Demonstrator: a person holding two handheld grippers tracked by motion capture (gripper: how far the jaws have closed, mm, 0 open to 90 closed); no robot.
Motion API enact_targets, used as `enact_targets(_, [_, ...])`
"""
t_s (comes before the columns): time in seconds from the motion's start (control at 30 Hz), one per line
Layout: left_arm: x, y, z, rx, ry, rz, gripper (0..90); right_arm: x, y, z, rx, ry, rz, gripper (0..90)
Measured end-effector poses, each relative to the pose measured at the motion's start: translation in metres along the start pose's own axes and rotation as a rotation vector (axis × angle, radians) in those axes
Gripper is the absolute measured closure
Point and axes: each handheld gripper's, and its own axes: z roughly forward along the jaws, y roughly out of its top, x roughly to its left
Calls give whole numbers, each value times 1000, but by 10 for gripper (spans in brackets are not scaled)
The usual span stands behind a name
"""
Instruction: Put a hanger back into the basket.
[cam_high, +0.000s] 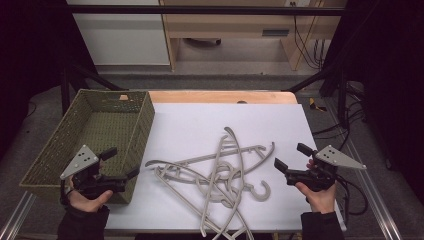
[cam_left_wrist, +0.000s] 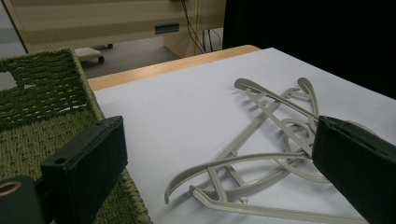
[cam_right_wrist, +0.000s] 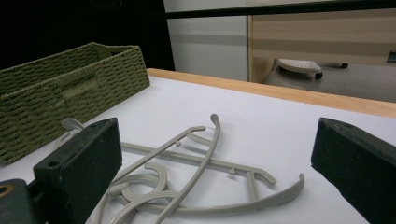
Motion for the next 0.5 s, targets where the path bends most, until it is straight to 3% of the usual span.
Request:
enact_targets(0.3, [0, 0, 0, 2, 1, 3, 29, 2, 2, 0, 1, 4, 2, 22])
enact_targets(0.5, [1, 0, -1, 2, 8, 1, 29, 11, 5, 2, 19, -7, -9, 48])
